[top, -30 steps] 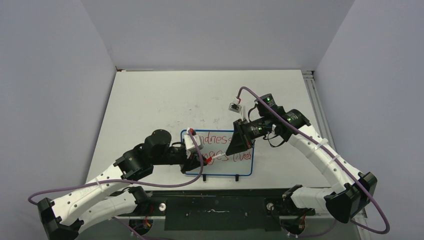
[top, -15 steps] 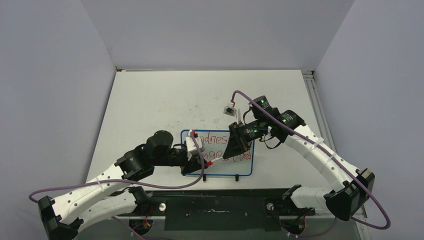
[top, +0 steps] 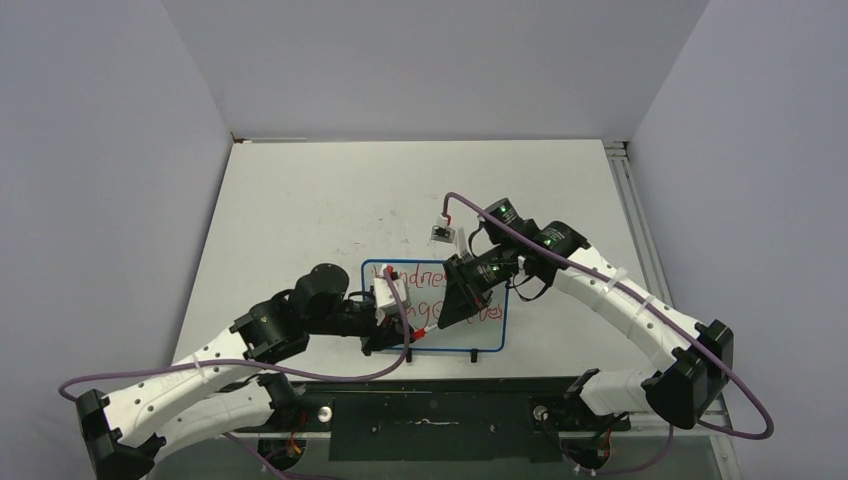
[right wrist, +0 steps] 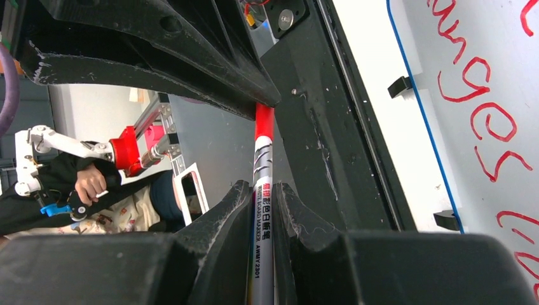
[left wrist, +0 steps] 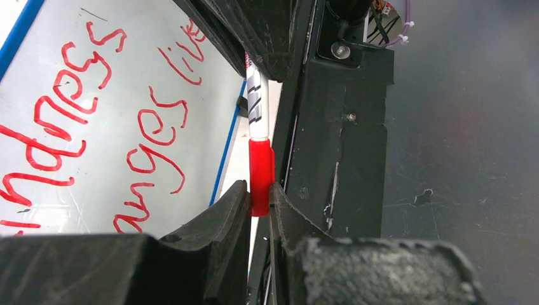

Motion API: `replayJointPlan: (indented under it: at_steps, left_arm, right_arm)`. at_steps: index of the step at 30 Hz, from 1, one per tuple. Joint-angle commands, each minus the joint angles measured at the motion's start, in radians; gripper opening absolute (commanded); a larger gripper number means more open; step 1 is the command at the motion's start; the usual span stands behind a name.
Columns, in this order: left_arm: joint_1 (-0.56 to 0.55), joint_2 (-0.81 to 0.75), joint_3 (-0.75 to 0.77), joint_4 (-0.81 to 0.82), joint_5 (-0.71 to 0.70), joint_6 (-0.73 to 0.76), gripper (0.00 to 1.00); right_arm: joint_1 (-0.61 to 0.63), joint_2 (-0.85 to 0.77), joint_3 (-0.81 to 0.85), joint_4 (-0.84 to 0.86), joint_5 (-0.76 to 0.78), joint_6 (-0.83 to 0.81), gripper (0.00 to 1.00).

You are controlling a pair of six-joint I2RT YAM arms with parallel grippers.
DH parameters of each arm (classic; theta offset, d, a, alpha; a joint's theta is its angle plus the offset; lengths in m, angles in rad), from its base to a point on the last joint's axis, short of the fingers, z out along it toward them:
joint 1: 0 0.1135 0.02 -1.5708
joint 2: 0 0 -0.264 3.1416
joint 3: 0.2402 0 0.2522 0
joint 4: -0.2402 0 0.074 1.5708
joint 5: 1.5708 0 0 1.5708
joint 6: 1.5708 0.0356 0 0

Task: Write a sentence on the whiteboard
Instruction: Close the whiteboard marker at the center of the board.

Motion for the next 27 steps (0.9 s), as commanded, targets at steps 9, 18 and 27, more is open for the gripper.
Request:
replayJointPlan:
  at_steps: [9, 18, 27]
  left_arm:
    - [-0.014, -0.032, 0.004, 0.107, -0.041, 0.006, 0.0]
    - [-0.014, -0.04, 0.001, 0.115, -0.043, 0.006, 0.0]
    - [-0.014, -0.044, 0.001, 0.119, -0.04, 0.008, 0.0]
  right_arm:
    - [0.06, -0.017, -0.088, 0.137, -0.052, 0.075, 0.06]
    - [0.079, -0.032, -0.138, 0.239, -0.064, 0.141, 0.06]
    - [0.1, -0.048, -0.17, 0.294, -0.055, 0.186, 0.06]
